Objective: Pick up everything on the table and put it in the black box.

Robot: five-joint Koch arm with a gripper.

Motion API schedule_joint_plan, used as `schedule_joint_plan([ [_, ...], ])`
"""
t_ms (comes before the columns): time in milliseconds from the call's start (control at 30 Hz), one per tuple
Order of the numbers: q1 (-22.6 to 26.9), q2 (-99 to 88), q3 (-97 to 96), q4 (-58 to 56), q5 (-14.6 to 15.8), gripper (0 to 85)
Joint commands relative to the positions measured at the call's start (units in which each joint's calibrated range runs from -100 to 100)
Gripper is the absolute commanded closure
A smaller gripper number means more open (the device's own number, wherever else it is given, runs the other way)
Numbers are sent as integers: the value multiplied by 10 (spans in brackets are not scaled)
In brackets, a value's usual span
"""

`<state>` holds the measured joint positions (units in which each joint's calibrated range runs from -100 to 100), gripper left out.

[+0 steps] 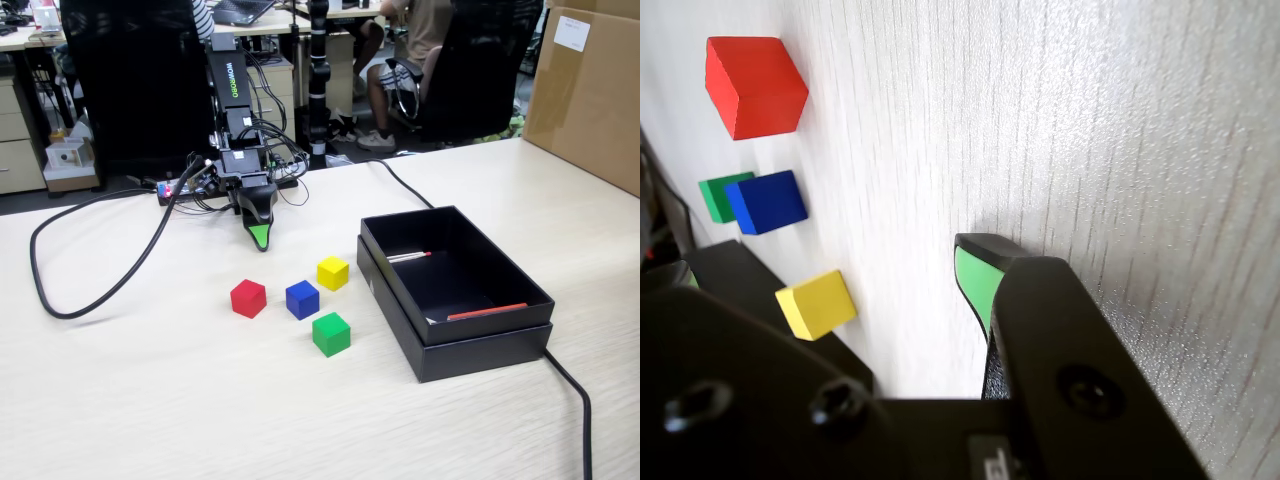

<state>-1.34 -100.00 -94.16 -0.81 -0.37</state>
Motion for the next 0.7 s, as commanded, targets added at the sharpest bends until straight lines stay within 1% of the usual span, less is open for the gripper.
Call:
schedule_joint_plan([
  [0, 0, 0, -20, -10, -2, 355],
  [233, 0, 0, -21, -10, -2, 364],
  [300, -5, 0, -21, -10, 6, 372],
  [567, -11, 0, -11, -10, 7, 379],
  [633, -16, 9, 8, -23, 6, 379],
  [667, -23, 33, 52, -62, 9, 379],
])
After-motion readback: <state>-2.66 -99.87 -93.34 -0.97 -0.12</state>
